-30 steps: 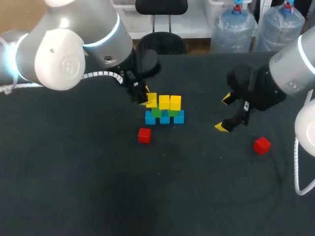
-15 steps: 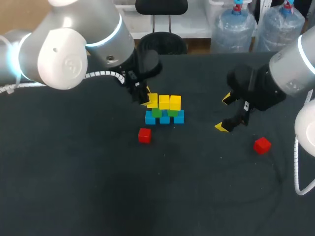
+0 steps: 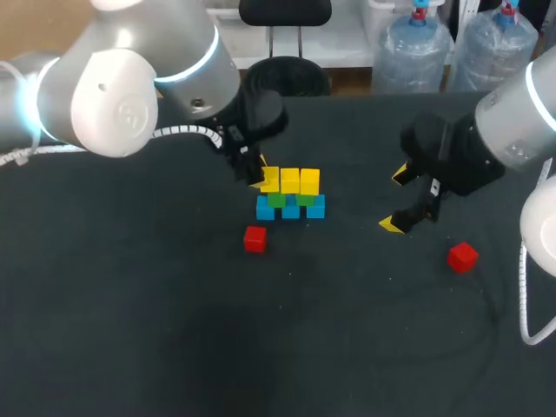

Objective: Place the blue cubes, place green cubes on the blue cubes, place the yellow cubes on the green cubes, then place the red cubes on the yellow cubes, and place purple cube on the red cubes.

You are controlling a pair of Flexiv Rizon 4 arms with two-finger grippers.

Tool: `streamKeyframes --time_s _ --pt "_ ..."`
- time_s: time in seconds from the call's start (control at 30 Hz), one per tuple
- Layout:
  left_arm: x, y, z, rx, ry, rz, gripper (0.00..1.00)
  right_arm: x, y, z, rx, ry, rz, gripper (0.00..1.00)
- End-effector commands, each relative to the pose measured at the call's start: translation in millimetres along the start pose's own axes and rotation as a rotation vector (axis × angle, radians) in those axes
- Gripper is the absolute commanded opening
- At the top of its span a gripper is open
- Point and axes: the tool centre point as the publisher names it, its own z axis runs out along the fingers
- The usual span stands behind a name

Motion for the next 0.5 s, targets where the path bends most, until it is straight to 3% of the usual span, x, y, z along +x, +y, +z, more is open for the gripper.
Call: streamKeyframes --time_s 0.03,0.5 --pt "-1.5 3.0 2.1 0.007 0.004 0.000 0.00 0.4 0.7 0.1 0.003 -0.001 0.000 1.00" --pt "-1.6 3.5 3.3 0.009 0.006 0.002 0.00 0.4 0.7 0.1 0.003 -0.001 0.000 1.00"
